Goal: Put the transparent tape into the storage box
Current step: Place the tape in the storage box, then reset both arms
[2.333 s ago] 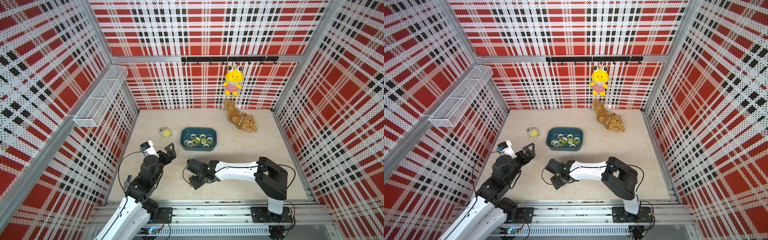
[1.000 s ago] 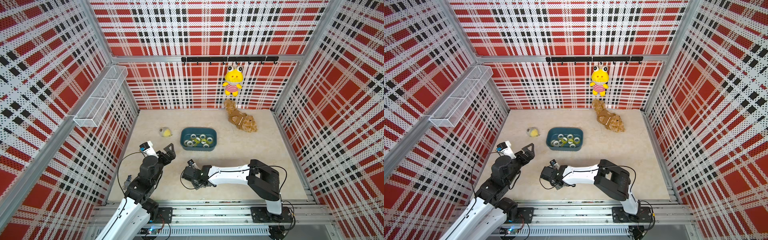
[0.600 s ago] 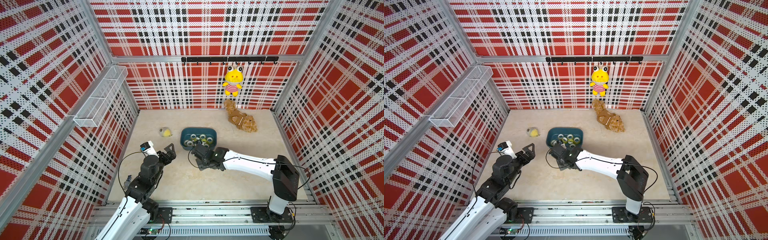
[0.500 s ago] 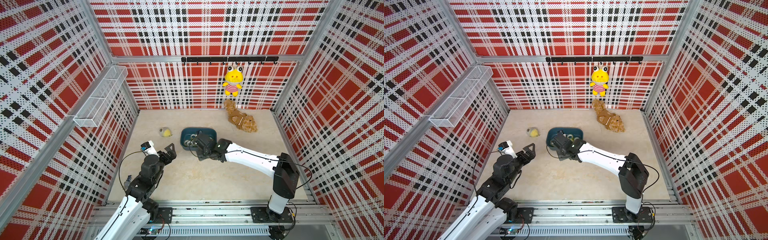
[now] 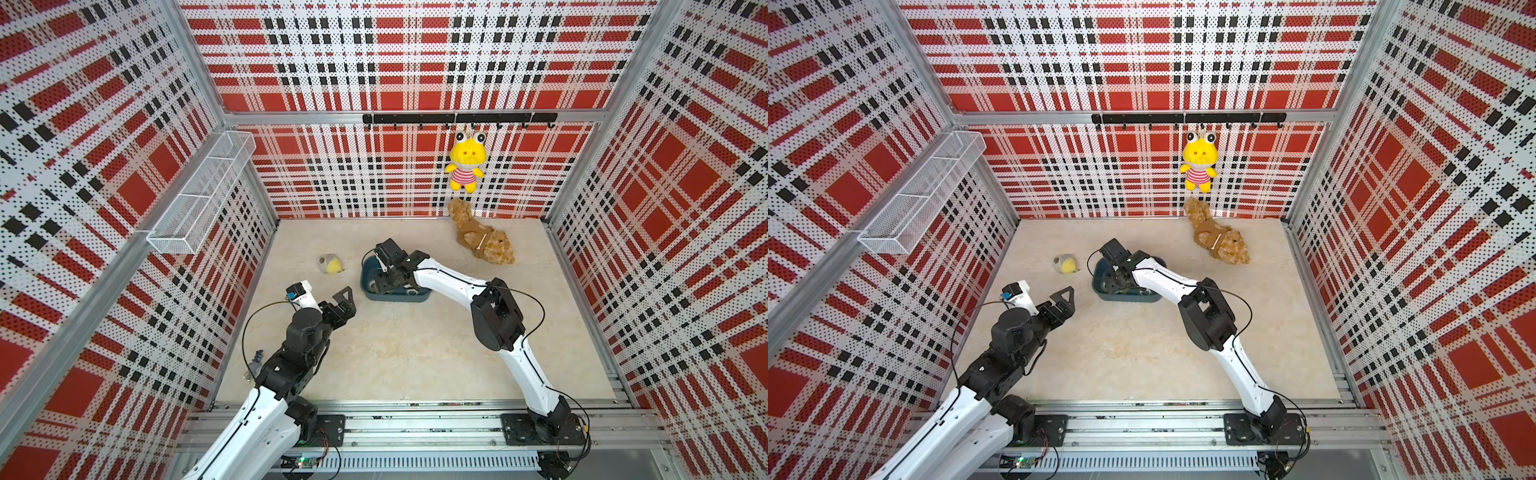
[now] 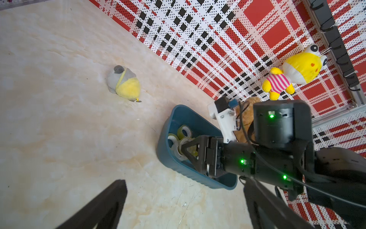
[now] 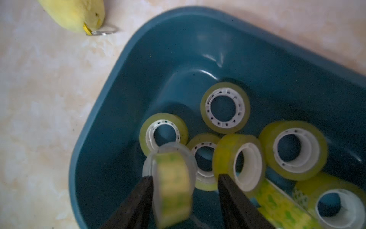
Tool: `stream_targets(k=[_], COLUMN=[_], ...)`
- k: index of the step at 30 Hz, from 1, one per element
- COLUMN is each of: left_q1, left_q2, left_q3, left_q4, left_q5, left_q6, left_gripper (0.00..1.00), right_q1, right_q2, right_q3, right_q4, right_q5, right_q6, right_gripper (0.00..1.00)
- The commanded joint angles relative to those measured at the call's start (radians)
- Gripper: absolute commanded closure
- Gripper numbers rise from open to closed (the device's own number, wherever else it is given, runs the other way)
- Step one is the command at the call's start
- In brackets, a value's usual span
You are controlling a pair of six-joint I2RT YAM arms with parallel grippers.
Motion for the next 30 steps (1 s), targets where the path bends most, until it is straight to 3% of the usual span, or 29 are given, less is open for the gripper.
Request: stream_targets(k=[1,5,9,14,21,25,28,30], left_q1=[-0.004,-0.007,-0.007,-0.005,0.002,0.042,0.115,0.190], left_q2=[-0.020,-0.058,-0.099,-0.119,-0.102,-0.074,-0.037,-0.001], left_q3=[-0.004,-0.016,-0.038,-0.070,-0.170,-0.244,-0.333,-0.389], left_q4=[0.005,0.030,0.091,0.181,0.433,0.571,0.744,0.849], left_q5=[-0.063,-0.166,-0.288,-0.428,-0.546,-0.610,-0.598,-0.514], left_q6=[0.026,0.057,0.109,0.182,0.436,0.528,0.561,0.570], left_gripper=[0.01,0.01,0.01,0.01,0.01,0.01,0.01,0.01], right_q1=[-0.017,-0.020,-0.023,-0.057,-0.138,-0.229,-0.312,-0.354], right_q2=[-0.138,-0.352,-0.550,-0.740,-0.986,-1.103,-1.172,-1.221], right_q3=[-0.071,-0.280,-0.480,-0.702,-1.037,-1.194,-1.297,-1.384], right_q4=[0.070,0.184,0.256,0.314,0.438,0.542,0.635,0.745], right_q5=[0.003,0.113,0.246,0.351,0.535,0.563,0.564,0.553], right_q6=[0.018,0.001,-0.019,-0.023,-0.031,-0.090,-0.153,-0.222], right_gripper=[0.33,0.22,0.00,0.00,0.00,0.00,0.00,0.00])
